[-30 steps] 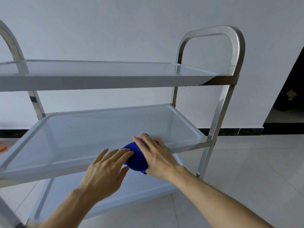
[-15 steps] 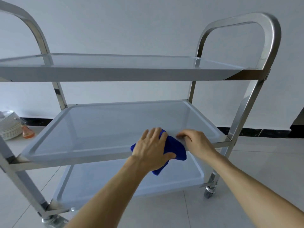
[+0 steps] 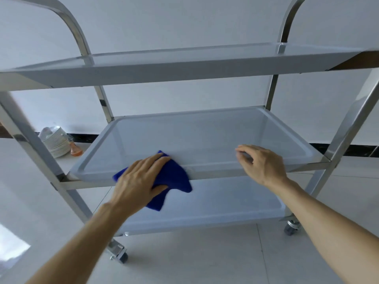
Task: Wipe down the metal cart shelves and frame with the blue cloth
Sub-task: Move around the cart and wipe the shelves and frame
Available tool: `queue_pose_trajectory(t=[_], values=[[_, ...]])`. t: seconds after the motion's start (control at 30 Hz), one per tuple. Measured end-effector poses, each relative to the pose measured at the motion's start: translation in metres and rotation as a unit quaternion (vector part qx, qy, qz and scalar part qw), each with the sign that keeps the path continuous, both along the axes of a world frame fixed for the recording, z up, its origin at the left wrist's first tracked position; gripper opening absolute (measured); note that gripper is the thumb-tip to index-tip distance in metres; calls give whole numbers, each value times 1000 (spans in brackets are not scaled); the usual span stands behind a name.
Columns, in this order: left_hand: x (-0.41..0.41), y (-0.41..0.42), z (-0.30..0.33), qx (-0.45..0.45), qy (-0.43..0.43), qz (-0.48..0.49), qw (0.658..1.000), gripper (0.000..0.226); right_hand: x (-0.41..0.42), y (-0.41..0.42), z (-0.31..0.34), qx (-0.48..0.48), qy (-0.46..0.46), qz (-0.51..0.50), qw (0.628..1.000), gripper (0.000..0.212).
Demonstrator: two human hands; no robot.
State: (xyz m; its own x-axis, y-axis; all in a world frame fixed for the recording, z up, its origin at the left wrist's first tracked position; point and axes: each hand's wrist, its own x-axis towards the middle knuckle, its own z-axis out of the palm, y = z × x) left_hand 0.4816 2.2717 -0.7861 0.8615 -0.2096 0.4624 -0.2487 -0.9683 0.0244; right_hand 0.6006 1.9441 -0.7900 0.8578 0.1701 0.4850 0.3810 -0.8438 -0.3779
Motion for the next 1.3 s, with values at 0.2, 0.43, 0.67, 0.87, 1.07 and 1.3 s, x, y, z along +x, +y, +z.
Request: queue_pose_trajectory(t=[0.2,0.43,0.67,0.87,1.07,1.3], values=[[-30,85,0,-5,21,115,993,77,-5,10,-4,10,-54,-7,998,38],[13,-6,-6,3,-35,-31,999,71,-5,17,-8,-5,-82,-12,997,43],[32,-43,-8,22,-47,-103,993,69,0,7,-11,-18,-57,-5,998,25],[3,56,-4,26,-5,-44,999,72,-2,12,-9,-8,-53,-5,999,41],[-28,137,3,21,18,39,999,81,-3,13,-8,-2,-55,-15,998,46],[-50,146,-2,-54,-34,55,996,69,-6,16,-7,-2,-74,-15,997,42]])
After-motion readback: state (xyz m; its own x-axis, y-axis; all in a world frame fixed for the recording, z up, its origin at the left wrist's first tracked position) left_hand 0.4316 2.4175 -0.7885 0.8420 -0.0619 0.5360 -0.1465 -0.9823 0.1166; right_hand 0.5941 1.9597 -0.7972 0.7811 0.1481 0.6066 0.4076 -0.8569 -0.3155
